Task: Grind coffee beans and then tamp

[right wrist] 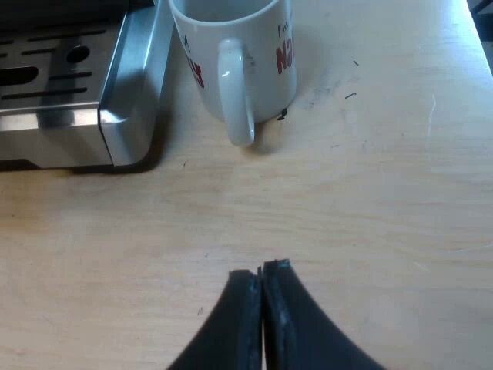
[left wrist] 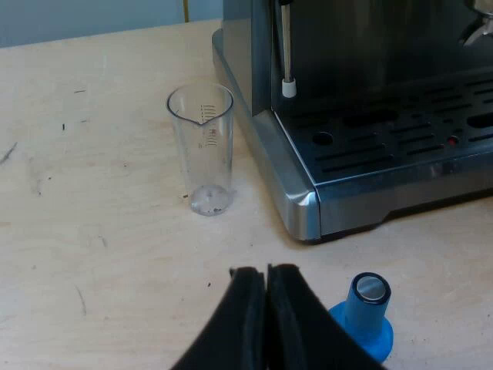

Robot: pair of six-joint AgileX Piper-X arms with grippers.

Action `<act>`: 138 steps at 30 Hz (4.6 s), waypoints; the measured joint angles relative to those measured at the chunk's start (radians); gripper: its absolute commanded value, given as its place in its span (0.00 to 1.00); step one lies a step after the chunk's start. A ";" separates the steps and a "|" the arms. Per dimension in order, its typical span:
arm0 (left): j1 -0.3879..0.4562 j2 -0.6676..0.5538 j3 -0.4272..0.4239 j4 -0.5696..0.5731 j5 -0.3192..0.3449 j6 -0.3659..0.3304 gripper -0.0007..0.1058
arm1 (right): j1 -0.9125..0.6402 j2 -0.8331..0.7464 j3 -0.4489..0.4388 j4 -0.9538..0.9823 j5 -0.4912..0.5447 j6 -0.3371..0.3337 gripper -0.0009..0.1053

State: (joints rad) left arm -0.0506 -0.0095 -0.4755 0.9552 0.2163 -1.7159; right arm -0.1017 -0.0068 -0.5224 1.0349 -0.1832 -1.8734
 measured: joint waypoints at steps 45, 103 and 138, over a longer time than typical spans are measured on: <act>-0.095 0.032 -0.103 -0.002 0.101 -0.048 0.62 | 0.017 0.189 -0.227 0.000 -0.093 -0.043 0.56; -0.514 0.383 0.191 -0.600 0.248 0.042 0.62 | 1.267 0.672 0.132 -0.939 0.648 0.186 0.54; -0.514 0.383 0.193 -0.604 0.248 0.041 0.62 | 1.281 1.119 0.149 -1.457 0.968 0.392 0.13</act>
State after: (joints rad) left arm -0.5651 0.3739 -0.2829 0.3510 0.4639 -1.6753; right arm 1.1792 1.1118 -0.3733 -0.4224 0.7849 -1.4812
